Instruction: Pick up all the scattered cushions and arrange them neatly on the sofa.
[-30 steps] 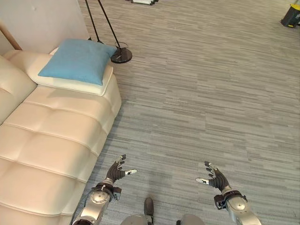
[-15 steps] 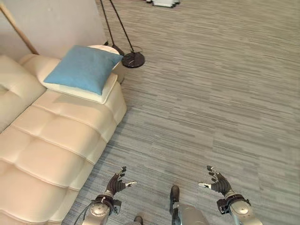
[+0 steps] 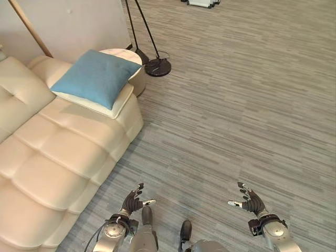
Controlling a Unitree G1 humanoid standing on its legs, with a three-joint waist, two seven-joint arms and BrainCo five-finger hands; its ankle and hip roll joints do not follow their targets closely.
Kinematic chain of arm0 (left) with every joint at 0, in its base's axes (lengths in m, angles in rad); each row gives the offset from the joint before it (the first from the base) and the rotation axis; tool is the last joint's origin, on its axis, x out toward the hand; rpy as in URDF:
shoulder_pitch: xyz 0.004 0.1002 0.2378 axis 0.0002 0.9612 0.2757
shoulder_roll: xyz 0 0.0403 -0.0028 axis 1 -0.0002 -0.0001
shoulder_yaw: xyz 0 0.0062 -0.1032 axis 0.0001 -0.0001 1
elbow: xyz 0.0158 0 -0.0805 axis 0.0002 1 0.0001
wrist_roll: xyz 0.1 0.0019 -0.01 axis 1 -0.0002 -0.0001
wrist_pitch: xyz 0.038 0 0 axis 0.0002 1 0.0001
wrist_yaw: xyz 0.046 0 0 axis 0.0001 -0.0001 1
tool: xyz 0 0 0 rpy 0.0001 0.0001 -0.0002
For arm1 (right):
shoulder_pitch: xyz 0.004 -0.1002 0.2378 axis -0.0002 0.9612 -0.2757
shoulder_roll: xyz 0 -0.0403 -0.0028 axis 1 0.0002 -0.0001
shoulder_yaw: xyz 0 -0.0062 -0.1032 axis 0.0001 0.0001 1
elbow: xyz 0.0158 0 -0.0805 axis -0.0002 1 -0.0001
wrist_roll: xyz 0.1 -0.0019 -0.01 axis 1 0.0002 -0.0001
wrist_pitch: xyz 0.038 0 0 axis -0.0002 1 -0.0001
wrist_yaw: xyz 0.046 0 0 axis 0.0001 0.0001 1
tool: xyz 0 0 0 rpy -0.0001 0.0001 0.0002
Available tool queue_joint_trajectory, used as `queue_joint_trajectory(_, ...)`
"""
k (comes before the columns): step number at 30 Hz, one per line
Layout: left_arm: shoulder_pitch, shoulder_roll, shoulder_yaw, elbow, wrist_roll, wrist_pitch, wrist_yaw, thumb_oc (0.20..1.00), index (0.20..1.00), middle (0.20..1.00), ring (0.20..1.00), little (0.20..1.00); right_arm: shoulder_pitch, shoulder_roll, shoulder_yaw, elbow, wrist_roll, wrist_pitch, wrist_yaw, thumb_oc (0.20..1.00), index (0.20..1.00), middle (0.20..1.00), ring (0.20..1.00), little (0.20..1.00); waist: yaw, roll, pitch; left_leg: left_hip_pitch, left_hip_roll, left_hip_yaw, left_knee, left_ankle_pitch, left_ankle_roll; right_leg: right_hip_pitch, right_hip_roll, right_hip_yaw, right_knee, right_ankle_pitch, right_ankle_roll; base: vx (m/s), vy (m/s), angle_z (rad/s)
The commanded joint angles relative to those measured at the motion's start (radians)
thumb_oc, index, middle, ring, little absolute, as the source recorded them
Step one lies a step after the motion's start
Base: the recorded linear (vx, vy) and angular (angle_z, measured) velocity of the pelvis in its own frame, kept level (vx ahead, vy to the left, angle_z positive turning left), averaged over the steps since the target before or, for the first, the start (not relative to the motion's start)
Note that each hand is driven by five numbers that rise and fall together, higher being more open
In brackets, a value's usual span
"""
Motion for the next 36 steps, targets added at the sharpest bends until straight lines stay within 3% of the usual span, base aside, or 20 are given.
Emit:
queue_joint_trajectory(1, 0.009, 0.043, 0.013, -0.055, 0.027, -0.037, 0.018, 1.000, 1.000, 1.000, 1.000, 1.000, 0.008, -0.011, -0.028, -0.061, -0.006, -0.026, -0.004, 1.000, 1.000, 1.000, 1.000, 1.000, 0.003, -0.003, -0.036, 0.032, -0.041, 0.009, 0.010, -0.017, 0.020, 0.047, -0.110, 0.087, 0.203, -0.156, 0.187, 0.46, 0.251, -0.03)
queue_joint_trajectory(2, 0.010, 0.042, 0.012, -0.053, 0.026, -0.038, 0.018, 1.000, 1.000, 1.000, 1.000, 1.000, 0.005, -0.009, -0.026, -0.055, -0.008, -0.026, -0.003, 1.000, 1.000, 1.000, 1.000, 1.000, 0.004, -0.006, -0.038, 0.034, -0.059, 0.008, 0.020, -0.029, 0.030, 0.041, -0.122, 0.094, 0.228, -0.134, 0.199, 0.62, 0.420, -0.02)
queue_joint_trajectory(3, 0.015, 0.049, 0.017, -0.063, 0.024, -0.037, 0.015, 1.000, 1.000, 1.000, 1.000, 1.000, -0.003, -0.006, -0.020, -0.058, -0.016, -0.025, 0.006, 1.000, 1.000, 1.000, 1.000, 1.000, 0.008, -0.009, -0.039, 0.054, -0.098, 0.000, 0.024, -0.068, 0.067, 0.010, -0.155, 0.123, 0.321, -0.068, 0.224, 0.38, 0.292, -0.06)
queue_joint_trajectory(4, 0.015, 0.049, 0.017, -0.063, 0.023, -0.037, 0.015, 1.000, 1.000, 1.000, 1.000, 1.000, -0.003, -0.006, -0.021, -0.058, -0.016, -0.024, 0.006, 1.000, 1.000, 1.000, 1.000, 1.000, 0.009, -0.007, -0.042, 0.051, -0.096, 0.001, 0.023, -0.066, 0.067, 0.007, -0.153, 0.123, 0.320, -0.065, 0.224, 0.37, 0.302, -0.32)
queue_joint_trajectory(6, 0.013, 0.059, 0.028, -0.072, 0.018, -0.039, 0.021, 1.000, 1.000, 1.000, 1.000, 1.000, -0.029, 0.008, -0.003, -0.061, -0.025, -0.025, 0.014, 1.000, 1.000, 1.000, 1.000, 1.000, 0.024, -0.004, -0.027, 0.099, -0.137, -0.001, 0.026, -0.116, 0.115, -0.057, -0.201, 0.139, 0.479, 0.031, 0.252, 0.32, 0.280, -0.24)
queue_joint_trajectory(8, 0.014, 0.066, 0.035, -0.070, 0.014, -0.042, 0.025, 1.000, 1.000, 1.000, 1.000, 1.000, -0.042, 0.017, 0.006, -0.054, -0.025, -0.026, 0.013, 1.000, 1.000, 1.000, 1.000, 1.000, 0.034, 0.009, -0.028, 0.125, -0.140, -0.001, 0.015, -0.131, 0.132, -0.094, -0.220, 0.124, 0.553, 0.087, 0.260, 0.25, 0.196, -0.02)
queue_joint_trajectory(11, 0.013, 0.065, 0.036, -0.063, 0.014, -0.045, 0.024, 1.000, 1.000, 1.000, 1.000, 1.000, -0.048, 0.025, 0.016, -0.059, -0.026, -0.026, 0.020, 1.000, 1.000, 1.000, 1.000, 1.000, 0.028, 0.025, -0.024, 0.176, -0.146, -0.023, -0.016, -0.138, 0.136, -0.144, -0.201, 0.124, 0.569, 0.058, 0.238, 0.28, 0.102, 0.33)
queue_joint_trajectory(13, 0.019, 0.070, 0.036, -0.060, 0.017, -0.048, 0.020, 1.000, 1.000, 1.000, 1.000, 1.000, -0.041, 0.017, 0.012, -0.070, -0.028, -0.025, 0.020, 1.000, 1.000, 1.000, 1.000, 1.000, 0.018, 0.037, -0.021, 0.213, -0.148, -0.039, -0.038, -0.146, 0.129, -0.184, -0.193, 0.094, 0.483, 0.018, 0.233, 0.34, 0.035, 0.16)
queue_joint_trajectory(17, 0.024, 0.063, 0.030, -0.060, 0.020, -0.048, 0.018, 1.000, 1.000, 1.000, 1.000, 1.000, -0.038, 0.012, 0.010, -0.069, -0.025, -0.022, 0.018, 1.000, 1.000, 1.000, 1.000, 1.000, -0.011, 0.046, -0.006, 0.257, -0.153, -0.070, -0.044, -0.162, 0.118, -0.248, -0.161, 0.100, 0.378, 0.006, 0.237, 0.27, -0.050, 0.13)
queue_joint_trajectory(18, 0.017, 0.057, 0.021, -0.062, 0.039, -0.049, 0.017, 1.000, 1.000, 1.000, 1.000, 1.000, -0.032, 0.010, 0.004, -0.067, -0.024, -0.021, 0.016, 1.000, 1.000, 1.000, 1.000, 1.000, -0.037, 0.044, 0.006, 0.284, -0.161, -0.103, -0.035, -0.184, 0.111, -0.267, -0.132, 0.169, 0.320, 0.017, 0.250, 0.25, -0.097, 0.26)
queue_joint_trajectory(20, 0.001, 0.053, 0.007, -0.048, 0.054, -0.058, 0.014, 1.000, 1.000, 1.000, 1.000, 1.000, -0.022, 0.010, 0.003, -0.058, -0.020, -0.024, 0.017, 1.000, 1.000, 1.000, 1.000, 1.000, -0.051, 0.036, -0.003, 0.294, -0.171, -0.128, -0.024, -0.192, 0.094, -0.244, -0.107, 0.207, 0.259, 0.003, 0.246, 0.30, -0.194, 1.14)
queue_joint_trajectory(23, -0.010, 0.040, -0.003, -0.030, 0.044, -0.059, 0.013, 1.000, 1.000, 1.000, 1.000, 1.000, -0.003, 0.004, -0.007, -0.048, -0.020, -0.026, 0.015, 1.000, 1.000, 1.000, 1.000, 1.000, -0.051, 0.031, -0.027, 0.282, -0.147, -0.138, 0.038, -0.160, 0.035, -0.175, -0.107, 0.167, 0.205, -0.001, 0.221, 0.22, -0.237, 1.34)
queue_joint_trajectory(24, -0.010, 0.040, -0.003, -0.030, 0.044, -0.059, 0.013, 1.000, 1.000, 1.000, 1.000, 1.000, -0.002, 0.004, -0.007, -0.048, -0.020, -0.026, 0.015, 1.000, 1.000, 1.000, 1.000, 1.000, -0.053, 0.032, -0.027, 0.281, -0.147, -0.140, 0.040, -0.161, 0.034, -0.172, -0.107, 0.164, 0.203, 0.000, 0.220, 0.19, -0.182, 0.67)
queue_joint_trajectory(26, -0.017, 0.036, -0.004, -0.016, 0.028, -0.057, 0.015, 1.000, 1.000, 1.000, 1.000, 1.000, 0.012, -0.015, -0.020, -0.059, -0.008, -0.030, 0.013, 1.000, 1.000, 1.000, 1.000, 1.000, -0.057, 0.023, -0.025, 0.220, -0.119, -0.121, 0.207, -0.103, -0.005, -0.115, -0.100, 0.150, 0.181, -0.024, 0.184, 0.19, -0.184, 0.45)
queue_joint_trajectory(28, -0.023, 0.032, 0.000, -0.006, 0.016, -0.056, 0.018, 1.000, 1.000, 1.000, 1.000, 1.000, 0.019, -0.021, -0.028, -0.058, 0.004, -0.030, 0.012, 1.000, 1.000, 1.000, 1.000, 1.000, -0.055, 0.016, -0.019, 0.169, -0.088, -0.089, 0.285, -0.074, -0.008, -0.078, -0.098, 0.141, 0.169, -0.048, 0.161, 0.16, -0.133, 0.30)
queue_joint_trajectory(32, -0.030, 0.036, 0.006, 0.001, 0.019, -0.054, 0.022, 1.000, 1.000, 1.000, 1.000, 1.000, 0.020, -0.031, -0.040, -0.049, 0.007, -0.028, 0.001, 1.000, 1.000, 1.000, 1.000, 1.000, -0.035, -0.002, -0.019, 0.066, -0.066, -0.024, 0.198, -0.119, 0.025, -0.018, -0.101, 0.113, 0.137, -0.093, 0.155, 0.20, -0.053, 0.19)
queue_joint_trajectory(36, -0.015, 0.045, 0.031, -0.009, 0.016, -0.047, 0.038, 1.000, 1.000, 1.000, 1.000, 1.000, 0.015, -0.025, -0.039, -0.040, 0.005, -0.026, -0.009, 1.000, 1.000, 1.000, 1.000, 1.000, 0.000, 0.002, -0.023, -0.028, -0.040, -0.026, 0.019, -0.001, 0.007, 0.046, -0.069, 0.117, 0.133, -0.144, 0.159, 0.32, 0.030, 0.09)
